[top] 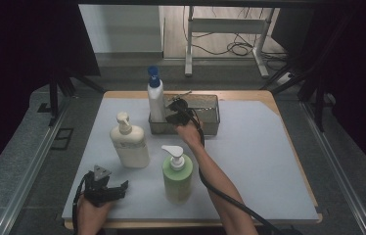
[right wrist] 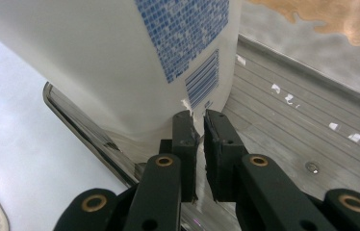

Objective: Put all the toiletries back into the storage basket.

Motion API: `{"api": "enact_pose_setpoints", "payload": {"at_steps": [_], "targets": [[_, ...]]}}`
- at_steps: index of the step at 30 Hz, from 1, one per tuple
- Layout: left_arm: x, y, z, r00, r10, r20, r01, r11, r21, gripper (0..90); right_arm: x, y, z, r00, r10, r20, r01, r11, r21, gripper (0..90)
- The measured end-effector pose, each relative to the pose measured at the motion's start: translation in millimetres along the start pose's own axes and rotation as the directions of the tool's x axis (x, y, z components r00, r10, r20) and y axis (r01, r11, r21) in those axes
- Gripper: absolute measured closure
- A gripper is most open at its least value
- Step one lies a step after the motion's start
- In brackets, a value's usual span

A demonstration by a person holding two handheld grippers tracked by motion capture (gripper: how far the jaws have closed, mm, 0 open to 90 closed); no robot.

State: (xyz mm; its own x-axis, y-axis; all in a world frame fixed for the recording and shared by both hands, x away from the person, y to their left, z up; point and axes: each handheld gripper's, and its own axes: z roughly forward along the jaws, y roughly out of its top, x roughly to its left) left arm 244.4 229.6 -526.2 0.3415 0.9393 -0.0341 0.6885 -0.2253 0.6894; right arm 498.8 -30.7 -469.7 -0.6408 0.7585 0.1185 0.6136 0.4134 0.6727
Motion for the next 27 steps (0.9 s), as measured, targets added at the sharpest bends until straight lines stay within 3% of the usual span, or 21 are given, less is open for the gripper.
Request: {"api": "enact_pose_setpoints", "payload": {"at_steps": [9,12,27], "targets": [[0.0,0.0,0.0,1.0000,0.000,0.000,0.000,1.0000,0.000,10.0,-1.8,0.0,-0.5,0.9996,-0.024,-0.014,0.023,1.000,-0.005,83.7],[0.0,0.0,0.0,1.0000,0.000,0.000,0.000,1.0000,0.000,10.0,-1.9,0.3,-1.6,0.9995,-0.031,-0.008,0.031,1.000,-0.002,79.8],[-0.1,-0.2,0.0,1.0000,0.002,-0.001,-0.002,1.0000,-0.001,10.1,-5.9,1.5,-27.8,0.9966,-0.082,-0.002,0.082,0.996,-0.034,69.5]]}}
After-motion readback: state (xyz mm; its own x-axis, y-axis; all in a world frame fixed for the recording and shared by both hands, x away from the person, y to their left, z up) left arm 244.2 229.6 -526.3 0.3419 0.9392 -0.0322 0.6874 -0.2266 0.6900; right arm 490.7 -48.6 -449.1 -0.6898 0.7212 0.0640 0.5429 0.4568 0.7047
